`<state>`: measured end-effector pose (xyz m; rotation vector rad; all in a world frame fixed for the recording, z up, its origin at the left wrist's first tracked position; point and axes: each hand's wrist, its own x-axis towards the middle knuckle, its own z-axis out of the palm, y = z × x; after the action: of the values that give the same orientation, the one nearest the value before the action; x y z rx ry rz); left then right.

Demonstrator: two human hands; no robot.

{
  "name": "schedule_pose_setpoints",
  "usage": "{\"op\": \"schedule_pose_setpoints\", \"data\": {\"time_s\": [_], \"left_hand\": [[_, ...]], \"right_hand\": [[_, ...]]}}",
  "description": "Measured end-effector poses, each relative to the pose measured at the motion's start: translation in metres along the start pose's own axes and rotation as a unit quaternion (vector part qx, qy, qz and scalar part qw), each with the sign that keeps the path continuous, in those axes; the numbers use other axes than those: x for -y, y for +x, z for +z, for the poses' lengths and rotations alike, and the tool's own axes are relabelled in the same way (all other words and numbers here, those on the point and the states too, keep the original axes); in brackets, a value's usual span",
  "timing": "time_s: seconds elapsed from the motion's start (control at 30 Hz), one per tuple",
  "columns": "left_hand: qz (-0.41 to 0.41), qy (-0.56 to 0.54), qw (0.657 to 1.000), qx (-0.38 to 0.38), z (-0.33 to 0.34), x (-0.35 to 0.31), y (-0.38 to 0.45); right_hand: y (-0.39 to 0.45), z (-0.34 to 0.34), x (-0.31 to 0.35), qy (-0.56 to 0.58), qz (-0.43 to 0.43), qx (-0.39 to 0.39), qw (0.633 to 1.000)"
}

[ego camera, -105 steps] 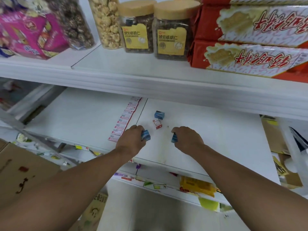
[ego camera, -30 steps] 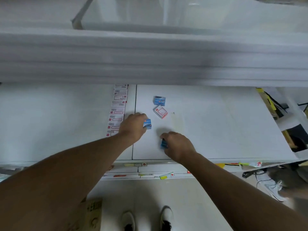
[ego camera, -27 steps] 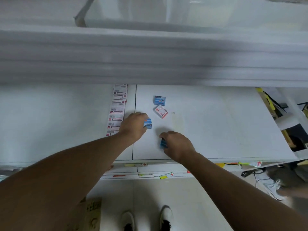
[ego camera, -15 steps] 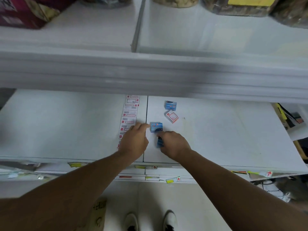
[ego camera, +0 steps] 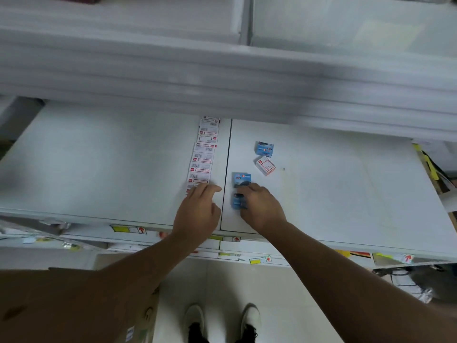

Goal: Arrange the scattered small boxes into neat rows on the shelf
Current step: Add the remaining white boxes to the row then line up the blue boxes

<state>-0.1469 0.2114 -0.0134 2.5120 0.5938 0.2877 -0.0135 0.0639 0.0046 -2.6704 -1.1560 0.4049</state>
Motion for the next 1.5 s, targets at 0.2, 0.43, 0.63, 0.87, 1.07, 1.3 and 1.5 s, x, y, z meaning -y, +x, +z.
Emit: {"op": "schedule_pose_setpoints", "data": {"time_s": [0.2,0.43,0.63,0.87,1.07,1.3,1.5], "left_hand": [[-0.134,-0.257,0.955,-0.067,0.007,-0.03,-0.022],[-0.282,-0.47,0.835,-0.03,0.026,-0.069,-0.016],[-0.328,-0.574,0.75,-0.01,0.043,-0.079,-0.009],[-0.307,-0.574,0.76,-0.005,0.06,-0.061,0.009],[-0.321,-0.576,0.751,-0.026,0.054,-0.063,0.026],[-0.302,-0.526,0.795,-0.016,0.037,-0.07,0.035],[-0.291,-0.448,0.845,-0.024,0.022,-0.071,0.028]], "right_hand": [[-0.044,-0.003,-0.011,0.205,0.116,-0.134,0.963],[-0.054,0.014,0.001,0.598,0.235,-0.109,0.758],[-0.047,0.028,0.018,0.672,0.258,-0.11,0.686],[-0.028,0.028,0.015,0.683,0.261,-0.084,0.677],[-0.011,0.021,0.009,0.682,0.248,-0.045,0.686],[0.0,0.019,0.005,0.666,0.241,-0.041,0.704],[-0.013,0.01,-0.006,0.613,0.241,-0.06,0.75]]}}
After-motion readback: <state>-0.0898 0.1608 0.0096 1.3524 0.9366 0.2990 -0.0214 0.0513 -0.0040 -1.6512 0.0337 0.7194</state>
